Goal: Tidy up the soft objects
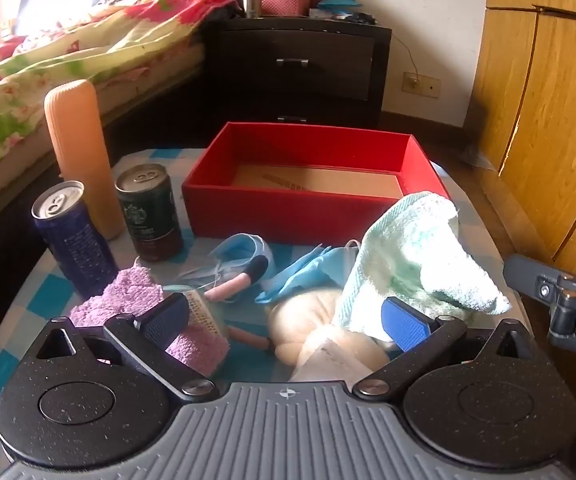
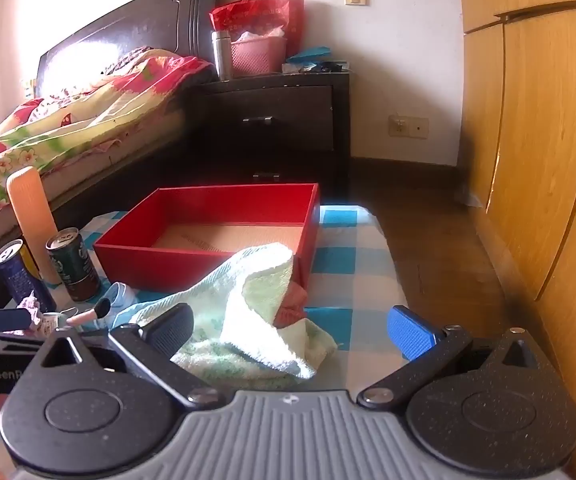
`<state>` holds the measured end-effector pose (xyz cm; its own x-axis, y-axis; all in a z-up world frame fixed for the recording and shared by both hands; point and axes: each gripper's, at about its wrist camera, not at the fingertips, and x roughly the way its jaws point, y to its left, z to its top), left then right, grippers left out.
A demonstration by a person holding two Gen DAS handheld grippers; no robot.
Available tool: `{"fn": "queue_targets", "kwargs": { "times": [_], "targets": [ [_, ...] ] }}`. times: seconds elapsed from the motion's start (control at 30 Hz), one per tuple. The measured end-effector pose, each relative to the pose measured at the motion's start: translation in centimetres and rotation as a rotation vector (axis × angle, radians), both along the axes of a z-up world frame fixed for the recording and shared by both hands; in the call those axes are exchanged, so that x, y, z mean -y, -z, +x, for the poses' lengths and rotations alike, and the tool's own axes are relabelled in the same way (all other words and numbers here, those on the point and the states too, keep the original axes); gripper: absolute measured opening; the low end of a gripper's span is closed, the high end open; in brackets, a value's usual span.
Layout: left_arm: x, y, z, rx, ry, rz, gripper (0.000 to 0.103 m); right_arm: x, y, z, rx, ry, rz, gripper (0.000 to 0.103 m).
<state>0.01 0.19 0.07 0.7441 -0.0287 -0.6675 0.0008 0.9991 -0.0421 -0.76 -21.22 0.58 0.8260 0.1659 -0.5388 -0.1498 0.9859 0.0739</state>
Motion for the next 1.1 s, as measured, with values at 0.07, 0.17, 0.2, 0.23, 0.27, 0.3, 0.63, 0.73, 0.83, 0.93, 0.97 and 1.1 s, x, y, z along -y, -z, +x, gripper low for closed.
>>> {"fn": "queue_targets", "kwargs": {
  "times": [0.07, 0.17, 0.2, 0.23, 0.27, 0.3, 0.63, 0.73, 0.83, 0.93, 0.97, 1.1],
  "targets": [
    [-0.3, -0.1, 0.0, -0.002, 0.01, -0.004, 0.098, 0.0, 0.0, 0.0, 0.0, 0.003, -0.002, 0.085],
    [-0.4, 0.5, 0.0, 0.005, -0.038, 0.03, 0.098, -0.4, 0.3, -0.2, -0.003, 0.002, 0.001, 0.085],
    [-0.5, 0.6, 0.0, 0.008, -0.042, 0.031, 0.098, -0.6, 0.3, -0.3, -0.004, -0.001, -0.003, 0.085],
    [-0.8, 0.7, -0.1, 0.011, -0.047, 0.028, 0.098, -0.8, 0.4, -0.4, -0.004, -0.003, -0.008, 0.085],
    [-0.9, 0.8, -0.1, 0.012, -0.049, 0.026, 0.098, -0.9, 0.4, -0.2, -0.008, -0.008, -0.016, 0.085],
    [-1.0, 0.9, -0.2, 0.012, -0.051, 0.024, 0.098, -1.0, 0.4, -0.2, -0.008, -0.007, -0.032, 0.085],
    [-0.6, 0.7, -0.4, 0.006, -0.072, 0.028, 0.098, -1.6, 0.6, -0.1, -0.006, 0.003, -0.075, 0.085],
    [-0.8, 0.7, -0.3, -0.001, -0.083, 0.02, 0.098, -1.9, 0.6, -0.3, 0.001, -0.008, -0.084, 0.085],
    [-0.8, 0.7, -0.3, -0.004, -0.083, 0.02, 0.098, -1.9, 0.7, -0.3, -0.005, -0.012, -0.081, 0.085],
    [-0.7, 0.6, -0.3, -0.004, -0.077, 0.021, 0.098, -1.9, 0.7, -0.2, -0.005, -0.009, -0.078, 0.085],
    [-0.7, 0.7, -0.2, -0.005, -0.075, 0.02, 0.098, -1.8, 0.7, -0.2, -0.005, -0.008, -0.077, 0.085],
    [-0.6, 0.8, -0.2, -0.008, -0.07, 0.024, 0.098, -1.9, 0.8, -0.2, -0.007, -0.008, -0.077, 0.085]
  ]
}}
